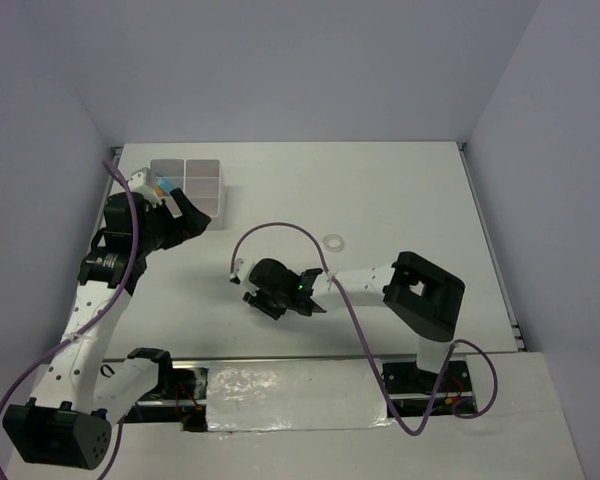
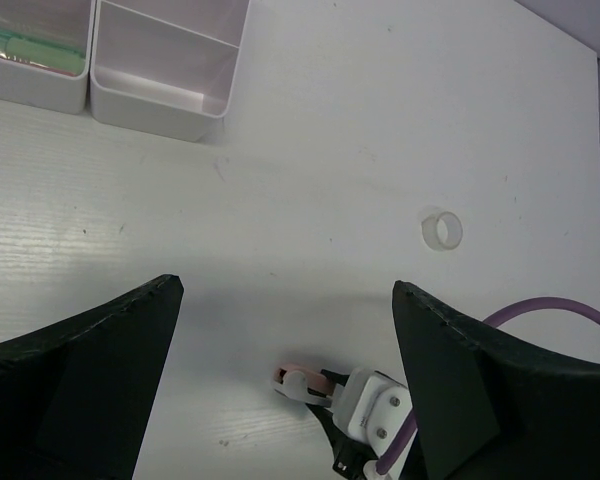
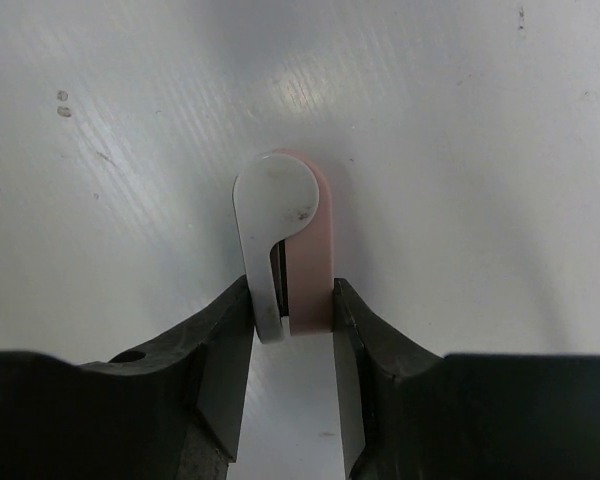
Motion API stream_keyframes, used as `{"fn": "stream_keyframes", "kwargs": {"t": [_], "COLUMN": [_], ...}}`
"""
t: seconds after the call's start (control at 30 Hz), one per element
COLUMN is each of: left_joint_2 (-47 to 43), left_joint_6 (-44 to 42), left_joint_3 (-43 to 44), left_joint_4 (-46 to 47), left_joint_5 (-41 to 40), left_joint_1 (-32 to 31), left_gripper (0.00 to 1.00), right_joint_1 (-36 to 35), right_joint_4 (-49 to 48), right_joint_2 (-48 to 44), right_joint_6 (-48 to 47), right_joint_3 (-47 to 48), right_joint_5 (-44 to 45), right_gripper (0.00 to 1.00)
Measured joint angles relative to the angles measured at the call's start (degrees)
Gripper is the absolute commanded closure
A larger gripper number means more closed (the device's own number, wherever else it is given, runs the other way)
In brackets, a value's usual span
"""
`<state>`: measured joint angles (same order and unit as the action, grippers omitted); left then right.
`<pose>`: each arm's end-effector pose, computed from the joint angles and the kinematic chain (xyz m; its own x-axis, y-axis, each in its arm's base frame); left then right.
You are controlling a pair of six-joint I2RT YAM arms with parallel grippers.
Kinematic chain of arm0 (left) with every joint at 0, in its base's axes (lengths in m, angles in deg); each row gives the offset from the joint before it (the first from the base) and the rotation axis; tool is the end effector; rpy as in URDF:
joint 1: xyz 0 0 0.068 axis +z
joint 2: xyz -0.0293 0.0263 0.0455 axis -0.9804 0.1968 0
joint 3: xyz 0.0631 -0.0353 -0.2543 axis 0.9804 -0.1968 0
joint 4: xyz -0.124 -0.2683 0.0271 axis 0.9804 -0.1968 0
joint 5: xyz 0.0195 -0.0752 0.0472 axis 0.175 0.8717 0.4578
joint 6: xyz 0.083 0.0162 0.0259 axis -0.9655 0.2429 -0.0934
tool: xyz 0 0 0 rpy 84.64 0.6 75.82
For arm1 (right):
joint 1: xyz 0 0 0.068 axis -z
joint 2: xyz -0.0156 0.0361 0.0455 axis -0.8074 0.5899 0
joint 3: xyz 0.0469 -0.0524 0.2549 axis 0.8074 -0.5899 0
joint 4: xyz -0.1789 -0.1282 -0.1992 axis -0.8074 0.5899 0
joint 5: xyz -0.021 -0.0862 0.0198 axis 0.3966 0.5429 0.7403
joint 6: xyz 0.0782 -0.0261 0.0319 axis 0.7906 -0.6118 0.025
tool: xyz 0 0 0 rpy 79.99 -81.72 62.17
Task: Sort the stationery into containers
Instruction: Pick up the stapler from the center of the board.
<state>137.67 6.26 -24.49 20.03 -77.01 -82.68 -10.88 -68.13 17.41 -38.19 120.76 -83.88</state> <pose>0.2836 -0.0296 0.3148 -0.4479 -0.5283 -0.7213 -0.0879 0.8288 -0.5525 0.1846 0.3781 0.0856 -0.2664 -0.7320 -0.6270 -0.9048 0.4141 -0.0991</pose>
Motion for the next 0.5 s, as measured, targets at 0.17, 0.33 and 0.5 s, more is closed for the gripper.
{"fn": "stream_keyframes", "kwargs": {"t": [0.17, 0.33, 0.5], "left_joint_2": [-0.1, -2.0, -3.4], "left_joint_6": [0.3, 4.8, 15.9], "left_joint_3": [-0.4, -6.6, -16.4], "left_joint_4": [0.6, 7.8, 22.4], "left_joint_5": [1.9, 11.7, 23.2], "left_joint_1": [0.0, 0.1, -1.9], "left_gripper": [0.01, 0.01, 0.01], "right_joint_1": [0.0, 0.2, 0.3], "right_joint_4": [-2.4, -5.0, -12.9], "right_joint_2": [-3.9, -15.9, -24.4], "right_joint_6": [0.3, 3.1, 6.6], "right_joint_3": [-4.8, -10.7, -10.8], "right_joint_5": [0.7, 5.4, 10.5], "right_gripper": [0.92, 0.91, 0.89]}}
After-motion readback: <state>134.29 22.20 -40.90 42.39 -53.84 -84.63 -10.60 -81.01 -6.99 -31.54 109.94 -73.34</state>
